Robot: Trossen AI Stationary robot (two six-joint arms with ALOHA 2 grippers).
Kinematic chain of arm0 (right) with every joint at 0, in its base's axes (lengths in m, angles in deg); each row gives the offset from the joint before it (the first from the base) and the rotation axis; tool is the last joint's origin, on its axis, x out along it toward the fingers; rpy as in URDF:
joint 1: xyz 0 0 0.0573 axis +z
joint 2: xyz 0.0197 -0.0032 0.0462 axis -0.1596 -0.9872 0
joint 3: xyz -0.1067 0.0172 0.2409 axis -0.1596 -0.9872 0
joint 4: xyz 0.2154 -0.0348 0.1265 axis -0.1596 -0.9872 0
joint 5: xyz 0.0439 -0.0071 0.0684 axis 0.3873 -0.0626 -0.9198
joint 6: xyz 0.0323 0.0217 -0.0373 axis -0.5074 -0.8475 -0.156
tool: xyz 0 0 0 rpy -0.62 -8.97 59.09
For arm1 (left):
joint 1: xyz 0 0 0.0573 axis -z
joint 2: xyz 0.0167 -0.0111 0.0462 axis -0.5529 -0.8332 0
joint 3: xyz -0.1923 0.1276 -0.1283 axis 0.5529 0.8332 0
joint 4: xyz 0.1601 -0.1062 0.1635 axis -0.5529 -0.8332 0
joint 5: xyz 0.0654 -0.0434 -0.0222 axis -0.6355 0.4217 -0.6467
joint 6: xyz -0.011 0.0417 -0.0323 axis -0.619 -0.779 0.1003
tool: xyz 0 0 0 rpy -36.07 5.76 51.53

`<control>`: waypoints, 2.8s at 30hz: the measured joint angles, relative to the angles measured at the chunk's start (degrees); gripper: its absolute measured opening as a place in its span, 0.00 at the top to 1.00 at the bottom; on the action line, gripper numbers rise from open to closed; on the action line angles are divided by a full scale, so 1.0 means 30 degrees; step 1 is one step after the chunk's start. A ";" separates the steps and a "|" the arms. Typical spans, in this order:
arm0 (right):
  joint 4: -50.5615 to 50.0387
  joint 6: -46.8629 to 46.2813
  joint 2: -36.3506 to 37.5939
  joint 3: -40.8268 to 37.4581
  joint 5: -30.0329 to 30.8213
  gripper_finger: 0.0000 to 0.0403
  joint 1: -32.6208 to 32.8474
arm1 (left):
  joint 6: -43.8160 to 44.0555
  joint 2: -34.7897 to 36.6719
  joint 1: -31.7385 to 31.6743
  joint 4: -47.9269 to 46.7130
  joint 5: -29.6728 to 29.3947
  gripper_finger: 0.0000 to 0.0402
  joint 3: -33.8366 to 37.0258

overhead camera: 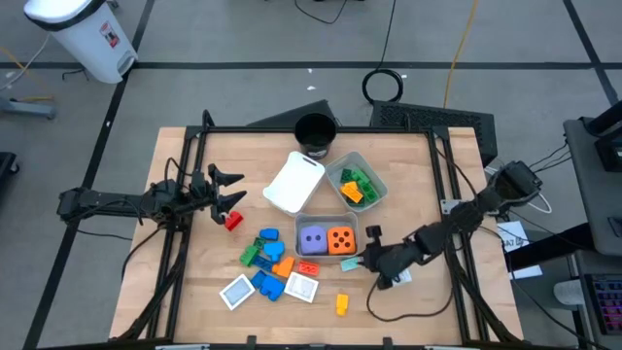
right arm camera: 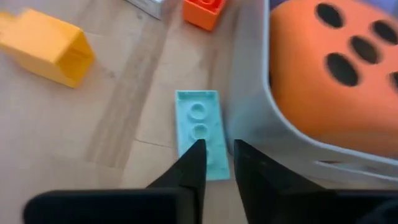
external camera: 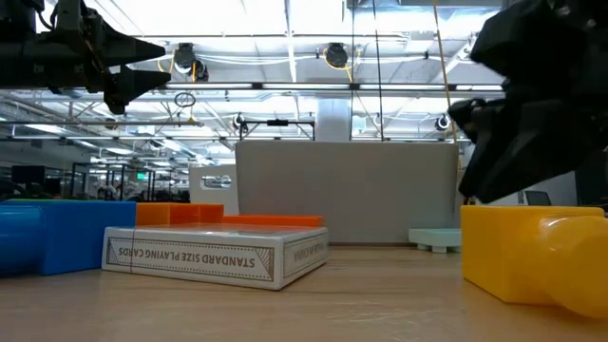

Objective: Pick & Place Toys
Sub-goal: Put the light blue game piece into the top gray bin

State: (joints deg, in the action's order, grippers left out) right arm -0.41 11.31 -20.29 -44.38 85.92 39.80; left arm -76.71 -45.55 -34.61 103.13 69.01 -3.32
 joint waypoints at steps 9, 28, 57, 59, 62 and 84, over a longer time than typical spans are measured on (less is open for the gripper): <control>0.3374 0.0583 0.0000 -0.1351 -0.2358 0.97 -0.0715 | 0.0000 -0.0003 0.0001 0.0000 -0.0001 0.31 0.0000; 0.3581 0.0740 -0.1304 -0.1360 -0.2036 1.00 -0.0715 | -0.0007 -0.0003 0.0000 0.0000 -0.0007 0.31 0.0000; 0.1955 -0.1627 0.1443 -0.0899 -0.3501 0.86 0.1631 | 0.0000 0.0002 0.0002 0.0000 -0.0006 0.31 0.0000; 0.2100 -0.1654 0.1332 -0.0998 -0.3497 0.77 0.1638 | 0.0000 -0.0005 0.0002 -0.0005 -0.0001 0.31 0.0000; 0.3587 -0.1676 0.0855 -0.1726 -0.3454 0.62 0.1664 | 0.0000 0.0002 0.0001 0.0005 -0.0002 0.31 0.0000; 0.4324 -0.1628 -0.0736 -0.3033 -0.3050 0.58 0.0815 | 0.0000 0.0001 -0.0003 0.0000 0.0000 0.31 0.0000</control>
State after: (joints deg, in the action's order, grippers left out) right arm 12.57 6.42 -22.50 -53.48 76.77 42.24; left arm -76.71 -45.55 -34.62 103.13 69.01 -3.32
